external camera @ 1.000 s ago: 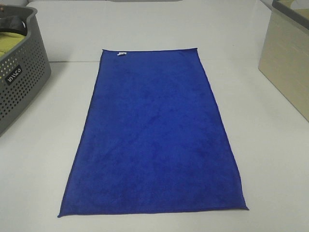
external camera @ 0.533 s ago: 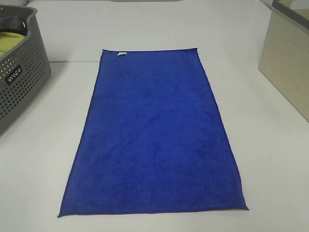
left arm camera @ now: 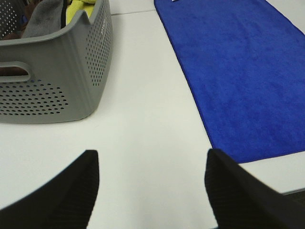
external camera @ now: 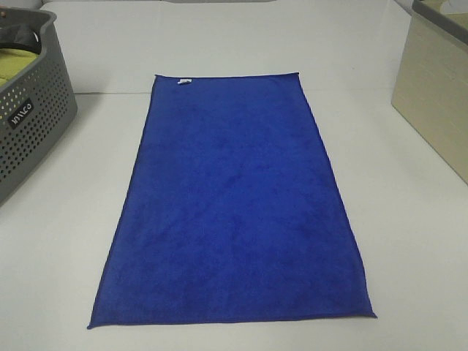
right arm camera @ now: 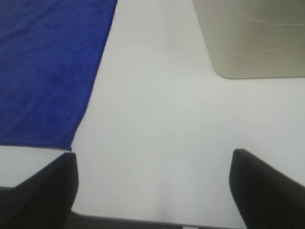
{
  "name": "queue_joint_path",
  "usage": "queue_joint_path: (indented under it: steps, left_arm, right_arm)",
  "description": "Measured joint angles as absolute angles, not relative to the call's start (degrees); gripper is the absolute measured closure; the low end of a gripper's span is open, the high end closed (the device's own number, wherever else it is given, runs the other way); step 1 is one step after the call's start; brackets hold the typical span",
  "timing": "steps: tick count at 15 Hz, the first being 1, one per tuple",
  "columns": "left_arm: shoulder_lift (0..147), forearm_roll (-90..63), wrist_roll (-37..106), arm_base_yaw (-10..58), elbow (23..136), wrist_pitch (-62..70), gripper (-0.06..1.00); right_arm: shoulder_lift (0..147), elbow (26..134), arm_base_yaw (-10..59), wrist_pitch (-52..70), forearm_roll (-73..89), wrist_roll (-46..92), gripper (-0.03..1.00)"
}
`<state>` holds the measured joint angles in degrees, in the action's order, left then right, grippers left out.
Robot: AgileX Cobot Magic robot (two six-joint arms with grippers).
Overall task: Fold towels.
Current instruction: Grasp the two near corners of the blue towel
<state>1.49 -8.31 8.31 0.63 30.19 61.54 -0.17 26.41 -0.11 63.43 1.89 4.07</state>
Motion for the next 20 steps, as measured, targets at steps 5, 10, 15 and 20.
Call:
queue_joint_path:
  steps: [5,10,15,20]
  left_arm:
    - [7.5,-16.3,5.5,0.6,30.4,47.1,0.33]
    - [19.7,-29.7,3.2,0.6,26.7,42.5,0.33]
    - [38.7,-34.7,6.3,0.6,26.5,40.7,0.33]
    - [61.8,-49.6,21.9,0.6,26.5,38.8,0.33]
  right_arm:
    - [7.2,27.3,-0.1,57.6,5.3,4.1,0.16]
    - [27.2,27.4,-0.1,52.3,7.2,4.1,0.2]
    - [50.7,27.5,-0.1,49.4,14.2,4.5,0.21]
    - [68.7,30.1,-0.1,47.0,26.4,13.1,0.21]
